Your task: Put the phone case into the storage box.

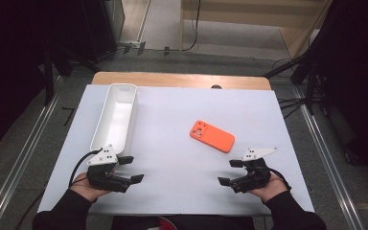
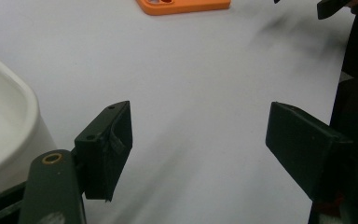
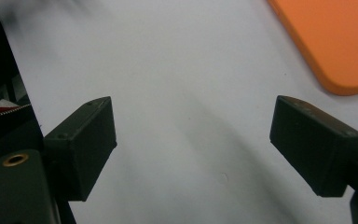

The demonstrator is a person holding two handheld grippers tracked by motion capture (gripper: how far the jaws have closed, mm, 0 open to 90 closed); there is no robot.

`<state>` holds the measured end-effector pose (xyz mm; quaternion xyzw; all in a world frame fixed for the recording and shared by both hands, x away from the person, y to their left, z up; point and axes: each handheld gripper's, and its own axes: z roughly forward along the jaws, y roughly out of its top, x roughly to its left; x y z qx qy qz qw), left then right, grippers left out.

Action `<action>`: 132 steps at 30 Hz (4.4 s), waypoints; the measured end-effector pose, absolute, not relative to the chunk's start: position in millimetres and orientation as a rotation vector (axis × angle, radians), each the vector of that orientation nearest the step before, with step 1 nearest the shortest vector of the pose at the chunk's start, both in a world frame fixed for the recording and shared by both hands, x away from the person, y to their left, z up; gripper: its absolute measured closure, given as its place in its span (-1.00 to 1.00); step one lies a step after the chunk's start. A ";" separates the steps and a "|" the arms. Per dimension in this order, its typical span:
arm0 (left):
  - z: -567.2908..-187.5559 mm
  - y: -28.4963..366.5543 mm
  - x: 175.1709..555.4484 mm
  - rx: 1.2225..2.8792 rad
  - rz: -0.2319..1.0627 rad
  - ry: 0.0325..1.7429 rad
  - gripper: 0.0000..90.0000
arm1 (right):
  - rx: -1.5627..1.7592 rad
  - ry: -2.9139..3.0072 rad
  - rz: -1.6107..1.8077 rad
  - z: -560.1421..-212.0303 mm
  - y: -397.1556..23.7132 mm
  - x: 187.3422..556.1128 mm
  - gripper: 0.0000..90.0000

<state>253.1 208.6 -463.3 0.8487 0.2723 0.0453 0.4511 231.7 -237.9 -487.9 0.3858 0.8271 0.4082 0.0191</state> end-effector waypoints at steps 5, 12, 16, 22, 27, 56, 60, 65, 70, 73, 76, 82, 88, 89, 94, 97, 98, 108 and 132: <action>-462.8 209.3 252.6 2.096 0.119 0.675 -0.48 | 1.193 2.565 1.272 -487.7 -237.6 231.7 -0.70; -463.1 209.7 252.9 2.100 0.115 0.680 -0.48 | 1.190 2.571 1.270 -488.1 -237.4 231.9 -0.70; -462.9 209.9 252.8 2.098 0.114 0.679 -0.48 | 1.186 2.574 1.267 -488.2 -237.4 231.9 -0.70; -463.4 209.3 252.7 2.106 0.110 0.670 -0.48 | 1.187 2.575 1.266 -488.4 -237.3 232.0 -0.70; -463.6 209.5 252.8 2.101 0.101 0.673 -0.48 | 1.190 2.575 1.265 -488.5 -237.5 232.1 -0.70; -464.1 209.8 253.2 2.108 0.095 0.666 -0.48 | 1.219 2.518 1.283 -485.7 -248.5 238.9 -0.70; -464.4 209.8 253.6 2.106 0.095 0.670 -0.48 | 1.247 2.501 1.286 -484.5 -249.5 241.7 -0.70; -464.6 210.1 254.0 2.103 0.097 0.675 -0.48 | 1.265 2.491 1.282 -485.1 -251.3 245.5 -0.70; -464.7 209.7 254.1 2.103 0.095 0.676 -0.48 | 1.243 2.487 1.284 -483.9 -251.9 248.0 -0.70; -464.6 209.8 254.0 2.104 0.095 0.676 -0.48 | 1.225 2.493 1.285 -483.7 -250.5 251.7 -0.70; -464.8 209.6 254.2 2.103 0.093 0.676 -0.48 | 1.223 2.494 1.285 -483.1 -249.9 254.0 -0.70; -464.8 209.8 254.2 2.102 0.093 0.676 -0.48 | 1.216 2.500 1.284 -482.7 -249.7 260.1 -0.70; -465.1 209.7 254.5 2.106 0.091 0.673 -0.48 | 1.220 2.493 1.287 -482.2 -250.5 265.2 -0.70; -465.1 209.7 254.5 2.107 0.090 0.674 -0.48 | 1.214 2.490 1.290 -482.3 -250.8 266.3 -0.70; -465.0 209.7 254.5 2.106 0.090 0.674 -0.48 | 1.221 2.494 1.282 -481.2 -251.8 271.8 -0.70; -465.1 209.4 254.1 2.107 0.086 0.671 -0.48 | 1.222 2.492 1.283 -480.4 -252.6 274.9 -0.70; -465.1 208.8 253.7 2.105 0.085 0.669 -0.48 | 1.215 2.488 1.281 -480.0 -253.1 276.1 -0.70; -465.3 209.6 254.5 2.106 0.084 0.672 -0.48 | 1.202 2.493 1.286 -477.4 -254.4 284.8 -0.70; -465.4 210.1 254.9 2.104 0.084 0.676 -0.48 | 1.144 2.519 1.263 -462.8 -255.5 312.7 -0.79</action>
